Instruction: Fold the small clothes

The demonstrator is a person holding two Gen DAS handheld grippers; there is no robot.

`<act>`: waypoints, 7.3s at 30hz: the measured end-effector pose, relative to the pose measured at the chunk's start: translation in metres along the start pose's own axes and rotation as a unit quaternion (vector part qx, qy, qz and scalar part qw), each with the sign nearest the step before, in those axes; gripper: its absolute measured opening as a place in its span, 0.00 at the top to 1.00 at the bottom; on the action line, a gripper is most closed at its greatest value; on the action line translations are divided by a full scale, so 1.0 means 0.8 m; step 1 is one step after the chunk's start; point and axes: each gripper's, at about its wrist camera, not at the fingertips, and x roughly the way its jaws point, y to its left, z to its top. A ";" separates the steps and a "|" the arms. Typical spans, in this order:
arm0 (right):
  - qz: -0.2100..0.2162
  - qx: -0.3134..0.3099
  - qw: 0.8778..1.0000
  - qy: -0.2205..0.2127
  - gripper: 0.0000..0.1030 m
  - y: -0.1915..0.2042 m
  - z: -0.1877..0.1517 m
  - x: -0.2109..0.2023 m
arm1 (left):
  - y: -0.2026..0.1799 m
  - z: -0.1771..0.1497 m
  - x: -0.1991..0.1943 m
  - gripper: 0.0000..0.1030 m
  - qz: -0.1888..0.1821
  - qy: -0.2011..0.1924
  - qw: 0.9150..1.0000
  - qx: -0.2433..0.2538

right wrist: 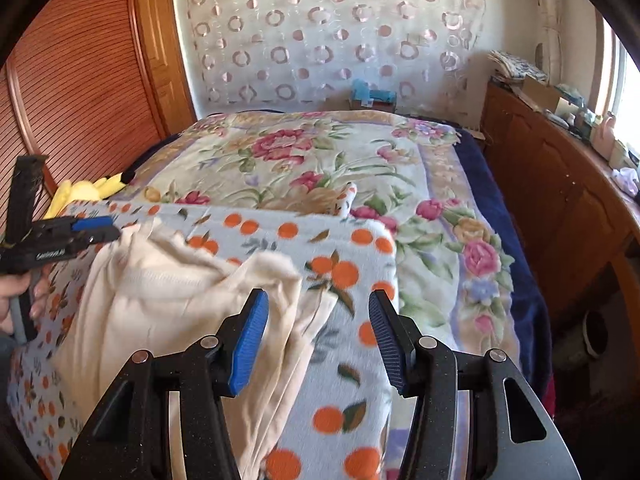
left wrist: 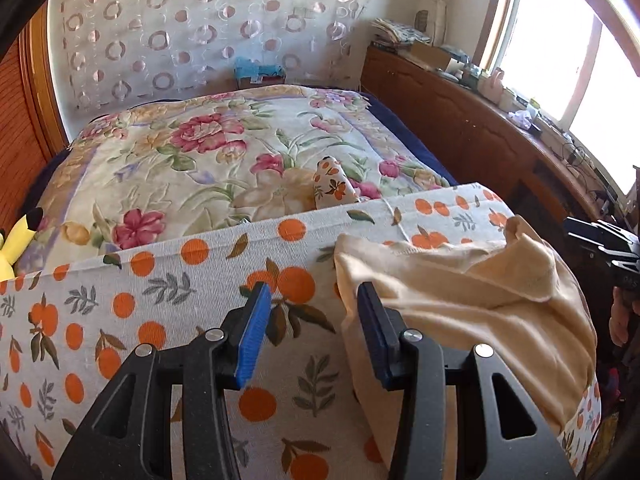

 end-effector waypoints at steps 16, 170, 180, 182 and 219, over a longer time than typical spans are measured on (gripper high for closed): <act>0.091 0.018 0.990 0.105 0.50 -0.041 0.055 0.113 | -0.023 -0.007 0.011 0.55 -0.029 0.025 0.998 0.039; 0.036 0.000 0.981 -0.192 0.33 0.170 -0.074 -0.139 | -0.038 -0.188 -0.343 0.19 0.103 -0.196 0.975 -0.004; 0.028 0.012 0.979 -0.201 0.33 0.175 -0.101 -0.145 | -0.059 -0.192 -0.351 0.19 0.112 -0.208 0.972 0.005; 0.028 0.011 0.979 -0.201 0.33 0.173 -0.103 -0.144 | -0.060 -0.194 -0.351 0.19 0.112 -0.208 0.972 0.004; 0.029 -0.002 0.978 -0.205 0.33 0.158 -0.107 -0.141 | -0.060 -0.200 -0.357 0.19 0.125 -0.214 0.969 0.000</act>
